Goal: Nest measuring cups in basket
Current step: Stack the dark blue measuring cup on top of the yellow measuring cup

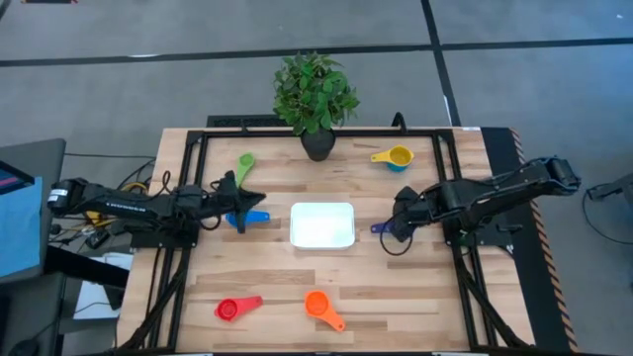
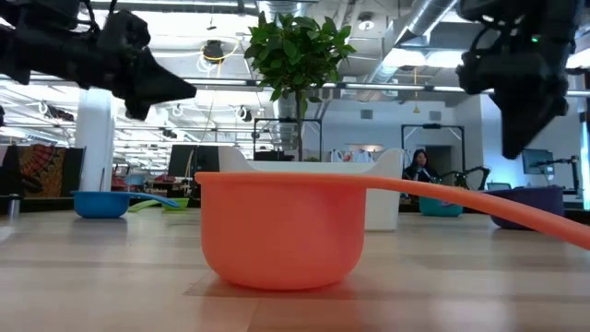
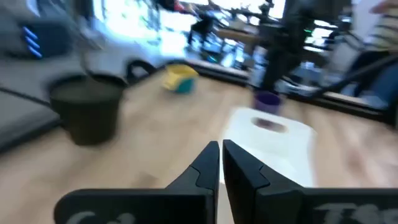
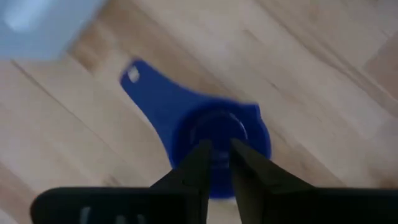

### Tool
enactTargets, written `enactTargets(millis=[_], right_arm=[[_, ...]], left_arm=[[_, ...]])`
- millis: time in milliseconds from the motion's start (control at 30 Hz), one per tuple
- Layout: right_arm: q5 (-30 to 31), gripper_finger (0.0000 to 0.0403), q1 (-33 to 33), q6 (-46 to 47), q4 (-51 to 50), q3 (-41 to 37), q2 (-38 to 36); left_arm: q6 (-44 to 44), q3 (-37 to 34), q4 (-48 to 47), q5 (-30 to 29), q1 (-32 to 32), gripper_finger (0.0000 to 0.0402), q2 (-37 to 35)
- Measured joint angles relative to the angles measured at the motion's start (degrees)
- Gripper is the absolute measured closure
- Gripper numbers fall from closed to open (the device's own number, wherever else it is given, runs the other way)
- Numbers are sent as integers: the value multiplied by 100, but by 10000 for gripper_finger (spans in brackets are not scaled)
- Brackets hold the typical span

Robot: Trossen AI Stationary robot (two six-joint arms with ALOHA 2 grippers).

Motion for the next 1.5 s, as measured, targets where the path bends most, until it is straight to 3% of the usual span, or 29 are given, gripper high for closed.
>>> enactTargets(millis=[133,333,533,767,967,1133,1300,1500], right_arm=[[-164,282,77,-341,-269,0,113],[316,234,113,-544,-422,-4,510],[357,224,-61,-444,-421,-4,1035],[351,260,-406,-716,-411,-4,1479],[151,332,-678,-1209,-410,-4,1554],[118,391,-1025,-1724,-408,-4,1175],[-148,393,-1925,-2663,-455,87,595],[-134,397,-3675,-4323,-453,888,309]], left_arm=[[-614,0,-367,-90,-458,377,1],[-997,0,-582,-1283,-1295,363,1],[-1132,0,-582,-2140,-1874,358,1],[-771,0,-590,-2629,-1919,358,1],[-576,0,-590,-2634,-1838,358,1],[-184,0,-590,-2637,-1660,358,1],[201,0,-588,-2676,-1284,358,1],[326,0,-588,-2466,-748,358,0]])
